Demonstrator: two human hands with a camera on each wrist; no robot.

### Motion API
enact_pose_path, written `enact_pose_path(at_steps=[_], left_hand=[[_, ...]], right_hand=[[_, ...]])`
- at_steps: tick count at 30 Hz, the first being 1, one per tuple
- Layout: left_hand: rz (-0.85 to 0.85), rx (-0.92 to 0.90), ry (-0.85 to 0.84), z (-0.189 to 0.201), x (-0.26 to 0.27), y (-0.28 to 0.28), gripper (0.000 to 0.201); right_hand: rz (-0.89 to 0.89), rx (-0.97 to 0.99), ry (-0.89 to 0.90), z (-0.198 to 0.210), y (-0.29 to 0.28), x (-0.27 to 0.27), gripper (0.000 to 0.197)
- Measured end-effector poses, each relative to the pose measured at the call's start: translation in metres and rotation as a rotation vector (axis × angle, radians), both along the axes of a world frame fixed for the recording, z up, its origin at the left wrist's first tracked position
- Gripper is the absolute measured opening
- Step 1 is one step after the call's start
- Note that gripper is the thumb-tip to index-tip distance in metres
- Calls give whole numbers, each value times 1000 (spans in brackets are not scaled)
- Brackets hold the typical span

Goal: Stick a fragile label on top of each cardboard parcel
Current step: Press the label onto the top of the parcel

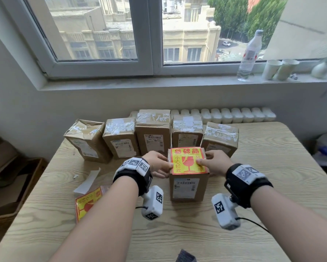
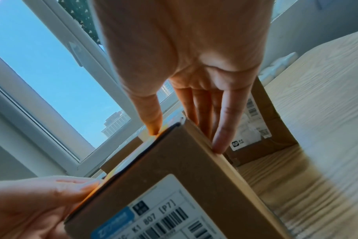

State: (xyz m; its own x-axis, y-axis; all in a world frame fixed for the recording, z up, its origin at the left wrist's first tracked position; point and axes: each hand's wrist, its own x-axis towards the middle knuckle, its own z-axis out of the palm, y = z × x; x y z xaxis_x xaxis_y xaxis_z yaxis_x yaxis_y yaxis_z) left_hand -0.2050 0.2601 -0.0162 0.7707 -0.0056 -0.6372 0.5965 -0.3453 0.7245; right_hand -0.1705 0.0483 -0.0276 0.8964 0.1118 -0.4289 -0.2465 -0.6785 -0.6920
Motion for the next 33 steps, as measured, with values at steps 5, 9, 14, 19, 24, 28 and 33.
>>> enact_pose_path(at_steps=[5,9,14,19,24,28,33], left_hand=[[-100,-31,2,8,18,-28,43],[-211,-31,1,14,36,-67,37],[-313,-18,-47,21,58,-127,28],[-371,-32,-41,30,81,-186,20],[-377,-19,-65,39,107,-234,32],[-353,6,-70,39,128,-257,32],[-232,-4,-115,31,160,-274,43]], right_hand=[[-118,41,20,3,-31,-4,27],[-238,68,19,11,-70,-9,17],[-360,59,-25,28,-126,-8,9],[-405,28,-82,39,-182,0,34],[-446,13,-144,38,-224,27,49],[-477,19,-161,30,-242,53,45],[-492,25,-172,22,-253,87,39]])
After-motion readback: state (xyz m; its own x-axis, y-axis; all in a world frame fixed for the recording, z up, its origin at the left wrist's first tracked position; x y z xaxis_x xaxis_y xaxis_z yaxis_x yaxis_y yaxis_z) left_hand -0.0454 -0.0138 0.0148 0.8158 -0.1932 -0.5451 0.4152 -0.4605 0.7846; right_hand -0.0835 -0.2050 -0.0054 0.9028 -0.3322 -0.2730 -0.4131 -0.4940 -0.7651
